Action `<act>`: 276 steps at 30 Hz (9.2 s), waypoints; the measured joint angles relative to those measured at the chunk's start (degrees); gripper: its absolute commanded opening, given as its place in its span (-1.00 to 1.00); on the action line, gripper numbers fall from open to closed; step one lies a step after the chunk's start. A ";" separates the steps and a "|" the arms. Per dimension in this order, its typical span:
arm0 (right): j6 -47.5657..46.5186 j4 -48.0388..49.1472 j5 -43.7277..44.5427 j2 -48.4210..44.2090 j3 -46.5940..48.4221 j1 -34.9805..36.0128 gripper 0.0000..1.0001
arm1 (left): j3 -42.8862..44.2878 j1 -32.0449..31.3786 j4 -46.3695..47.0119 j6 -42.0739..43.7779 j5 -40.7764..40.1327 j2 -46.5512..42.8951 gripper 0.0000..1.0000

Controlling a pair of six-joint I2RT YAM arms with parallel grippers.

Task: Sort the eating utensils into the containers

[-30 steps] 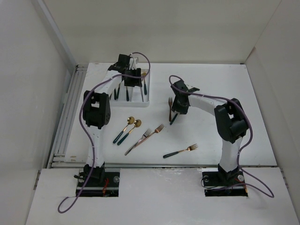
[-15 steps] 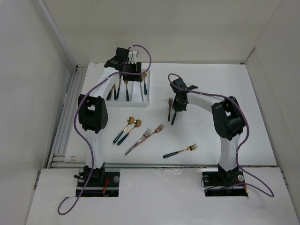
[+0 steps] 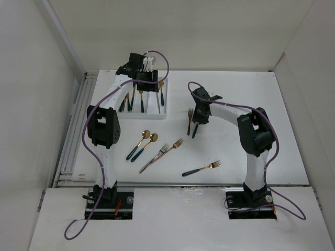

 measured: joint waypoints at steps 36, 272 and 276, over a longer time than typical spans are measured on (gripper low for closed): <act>1.44 7.30 0.04 -21.68 -4.37 -2.32 -1.00 | 3.41 -6.38 -8.31 11.93 22.51 -3.87 0.59; 3.17 13.60 -12.07 -13.40 7.34 2.40 0.28 | -0.57 7.41 -0.79 4.09 6.99 12.31 -0.36; 3.06 13.60 -12.07 -13.42 7.13 2.21 0.28 | -0.98 6.67 -0.33 2.99 1.97 12.17 -0.36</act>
